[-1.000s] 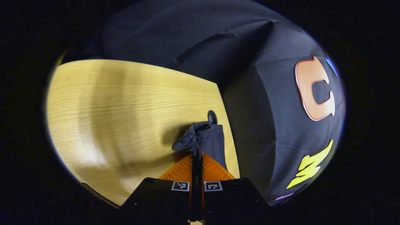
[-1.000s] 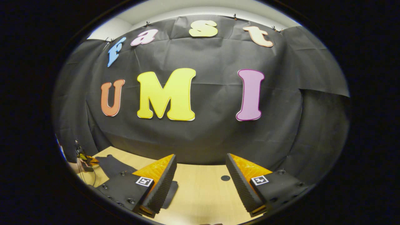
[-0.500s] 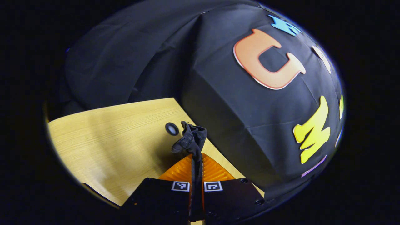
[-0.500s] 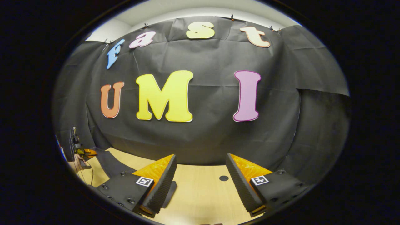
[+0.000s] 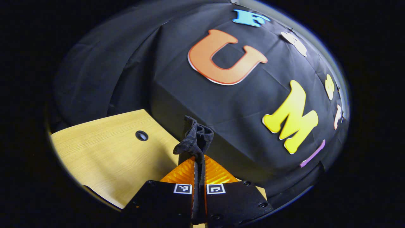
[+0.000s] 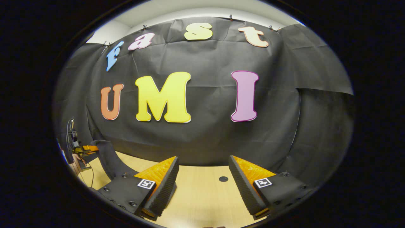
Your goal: Grasp the waist and the cuffs of the jeans and fold them to make the two legs overlap; first hold the waist and fold one-third of the jeans toward the cuffs, then hold the cuffs and fold the remaining one-third in the same direction to finish folding.
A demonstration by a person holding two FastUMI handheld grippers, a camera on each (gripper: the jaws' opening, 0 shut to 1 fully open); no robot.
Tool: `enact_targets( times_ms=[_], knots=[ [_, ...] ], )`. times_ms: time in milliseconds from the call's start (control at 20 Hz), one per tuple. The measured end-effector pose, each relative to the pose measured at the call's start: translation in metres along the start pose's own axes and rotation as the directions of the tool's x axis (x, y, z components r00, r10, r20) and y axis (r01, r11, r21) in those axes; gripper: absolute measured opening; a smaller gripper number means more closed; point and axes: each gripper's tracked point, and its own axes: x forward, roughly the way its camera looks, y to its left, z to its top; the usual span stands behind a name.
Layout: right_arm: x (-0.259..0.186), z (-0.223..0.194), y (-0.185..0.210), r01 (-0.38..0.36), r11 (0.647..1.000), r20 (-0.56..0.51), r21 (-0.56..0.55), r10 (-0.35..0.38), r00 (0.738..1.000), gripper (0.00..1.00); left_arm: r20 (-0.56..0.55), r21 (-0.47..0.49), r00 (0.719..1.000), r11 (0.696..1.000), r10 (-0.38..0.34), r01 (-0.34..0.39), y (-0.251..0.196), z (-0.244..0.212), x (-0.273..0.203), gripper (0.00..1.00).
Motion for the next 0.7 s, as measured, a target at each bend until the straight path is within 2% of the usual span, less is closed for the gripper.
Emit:
enact_targets(
  times_ms=[100, 150, 200, 350, 400, 550, 700],
  knots=[
    [-0.001, -0.002, -0.001, -0.005, 1.0, -0.003, 0.0, 0.005, 1.0, 0.93, 0.003, 0.038, 1.0, 0.999, -0.027, 0.027, -0.022, -0.004, -0.003, 0.03],
    [-0.002, -0.003, -0.001, -0.007, 1.0, -0.003, 0.0, 0.007, 1.0, 0.98, 0.002, 0.056, 0.999, 0.998, -0.033, 0.033, -0.029, -0.009, -0.004, 0.03],
    [-0.002, -0.004, -0.002, -0.007, 1.0, -0.002, 0.0, 0.007, 1.0, 0.93, -0.001, 0.076, 0.999, 0.996, -0.036, 0.035, -0.036, -0.013, -0.004, 0.03],
    [-0.005, -0.009, -0.008, 0.001, 1.0, -0.003, 0.007, -0.001, 1.0, 0.93, -0.01, 0.124, 0.998, 0.991, -0.056, 0.057, -0.056, -0.027, -0.007, 0.03],
    [-0.007, -0.011, -0.01, 0.002, 1.0, -0.007, 0.012, -0.002, 1.0, 0.98, -0.024, 0.125, 0.997, 0.99, -0.07, 0.072, -0.07, -0.037, 0.003, 0.02],
    [-0.012, -0.018, -0.018, 0.014, 1.0, -0.016, 0.011, -0.014, 1.0, 0.98, -0.046, 0.166, 0.994, 0.981, -0.095, 0.101, -0.083, -0.053, -0.006, 0.03],
    [-0.015, -0.02, -0.025, 0.023, 0.999, -0.018, 0.022, -0.023, 1.0, 0.93, -0.084, 0.241, 0.989, 0.961, -0.122, 0.139, -0.111, -0.078, -0.001, 0.03]
  ],
)
